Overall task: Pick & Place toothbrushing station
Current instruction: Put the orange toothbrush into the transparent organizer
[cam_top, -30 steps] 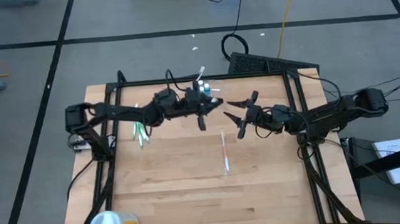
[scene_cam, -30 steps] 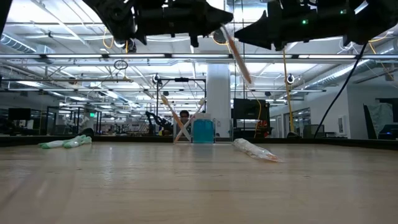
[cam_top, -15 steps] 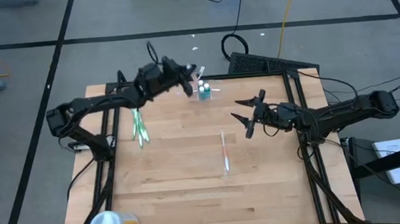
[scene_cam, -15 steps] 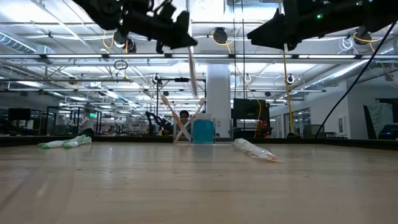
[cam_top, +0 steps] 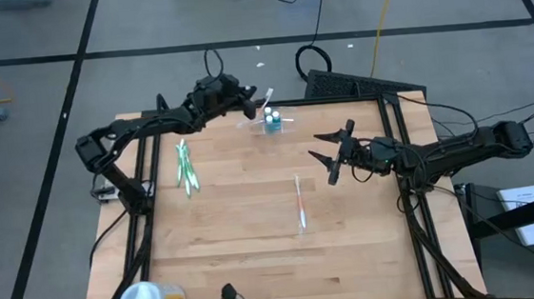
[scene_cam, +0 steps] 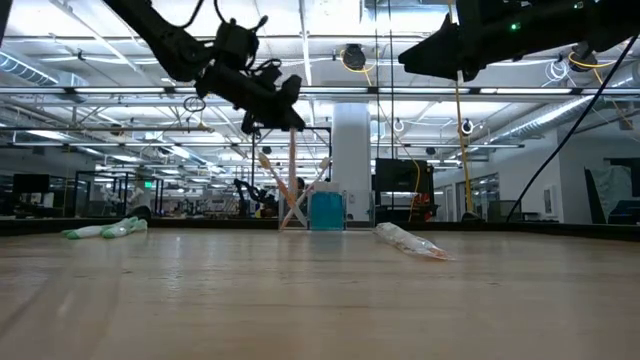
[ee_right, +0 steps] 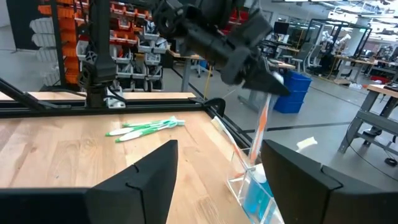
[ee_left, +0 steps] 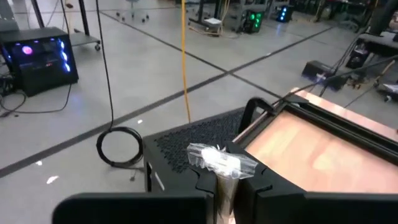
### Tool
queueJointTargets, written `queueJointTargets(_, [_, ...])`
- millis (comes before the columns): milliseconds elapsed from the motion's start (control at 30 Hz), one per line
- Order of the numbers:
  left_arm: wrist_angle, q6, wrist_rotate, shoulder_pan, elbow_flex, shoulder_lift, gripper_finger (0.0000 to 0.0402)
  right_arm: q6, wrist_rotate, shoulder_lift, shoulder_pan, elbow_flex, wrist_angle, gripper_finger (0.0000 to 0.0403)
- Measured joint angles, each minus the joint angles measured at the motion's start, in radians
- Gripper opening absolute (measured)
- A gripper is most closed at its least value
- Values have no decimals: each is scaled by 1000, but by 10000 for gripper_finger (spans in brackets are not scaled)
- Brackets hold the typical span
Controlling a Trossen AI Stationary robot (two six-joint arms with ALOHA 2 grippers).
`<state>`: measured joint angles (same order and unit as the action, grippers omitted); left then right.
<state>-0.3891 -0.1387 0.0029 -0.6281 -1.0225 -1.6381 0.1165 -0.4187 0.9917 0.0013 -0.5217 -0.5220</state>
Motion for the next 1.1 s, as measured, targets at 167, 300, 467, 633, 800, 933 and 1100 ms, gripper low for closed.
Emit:
queueJointTargets(167, [-46,-26,-4,0,0,-61,26,0,0,0,0,0,3,220])
queueJointTargets(300, [-48,-51,-4,0,0,-90,33,0,0,0,0,0,3,219])
queueJointTargets(467, [-47,-58,-3,1,0,-117,15,0,0,0,0,0,3,217])
queueJointTargets(633, [-51,-66,-4,6,0,-125,35,0,0,0,0,0,4,215])
queueJointTargets(800, [-45,-106,-67,6,0,-125,114,0,0,0,0,0,6,219])
queueJointTargets(933, [-6,-130,-157,6,0,-125,166,0,0,0,0,0,17,216])
queueJointTargets(1100, [-2,-124,-157,7,0,-120,213,0,0,1,0,0,27,216])
